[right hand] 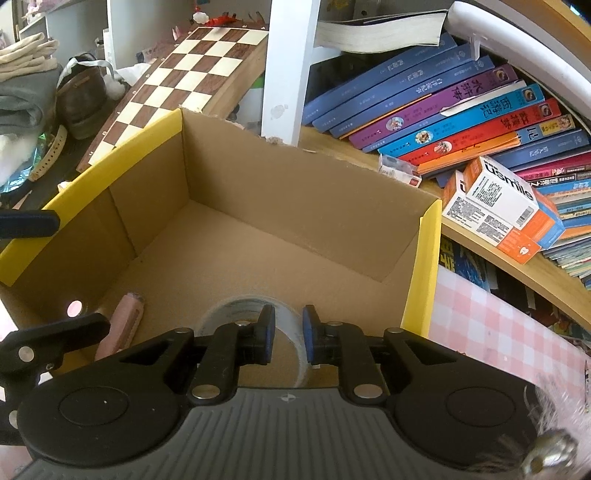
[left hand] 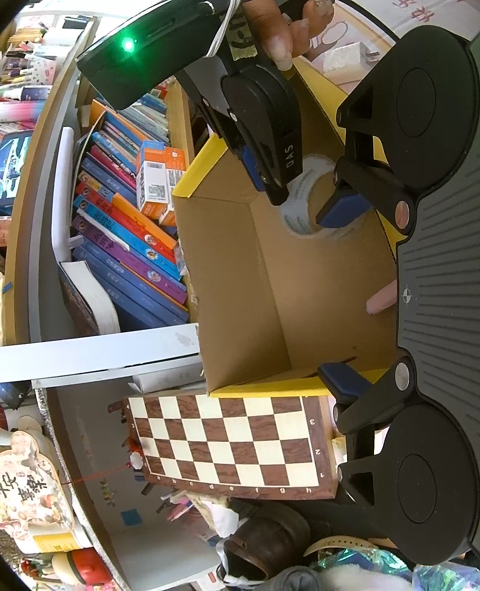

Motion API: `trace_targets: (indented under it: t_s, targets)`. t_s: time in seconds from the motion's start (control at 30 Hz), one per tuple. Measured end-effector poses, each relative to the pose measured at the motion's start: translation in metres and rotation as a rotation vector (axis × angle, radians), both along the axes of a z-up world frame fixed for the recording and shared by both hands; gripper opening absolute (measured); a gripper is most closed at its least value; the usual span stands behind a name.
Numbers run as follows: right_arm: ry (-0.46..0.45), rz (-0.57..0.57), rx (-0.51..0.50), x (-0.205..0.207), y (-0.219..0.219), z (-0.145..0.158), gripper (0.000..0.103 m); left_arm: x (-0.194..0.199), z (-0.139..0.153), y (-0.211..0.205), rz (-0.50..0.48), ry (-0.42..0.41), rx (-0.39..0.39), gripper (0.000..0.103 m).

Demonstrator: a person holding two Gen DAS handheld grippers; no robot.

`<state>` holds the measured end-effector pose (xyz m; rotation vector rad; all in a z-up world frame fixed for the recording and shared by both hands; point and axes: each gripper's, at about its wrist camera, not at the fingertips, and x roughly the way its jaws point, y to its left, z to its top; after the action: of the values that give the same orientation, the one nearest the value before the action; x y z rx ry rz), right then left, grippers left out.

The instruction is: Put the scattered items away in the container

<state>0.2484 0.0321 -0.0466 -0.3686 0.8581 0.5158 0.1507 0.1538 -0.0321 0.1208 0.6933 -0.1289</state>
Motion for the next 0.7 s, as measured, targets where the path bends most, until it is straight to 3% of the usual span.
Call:
trace_targets:
  t_s: [0.5,0.7]
  targets:
    - [-0.050,-0.014,0.036,-0.023,-0.008,0.028,0.026,-0.020,0.018,-0.002,0.003,-0.052,0.011,0.084]
    - [-0.077,-0.035,0.073,-0.042,-0.020,0.047,0.028,-0.035,0.030,-0.005,-0.003,-0.088,0.019,0.089]
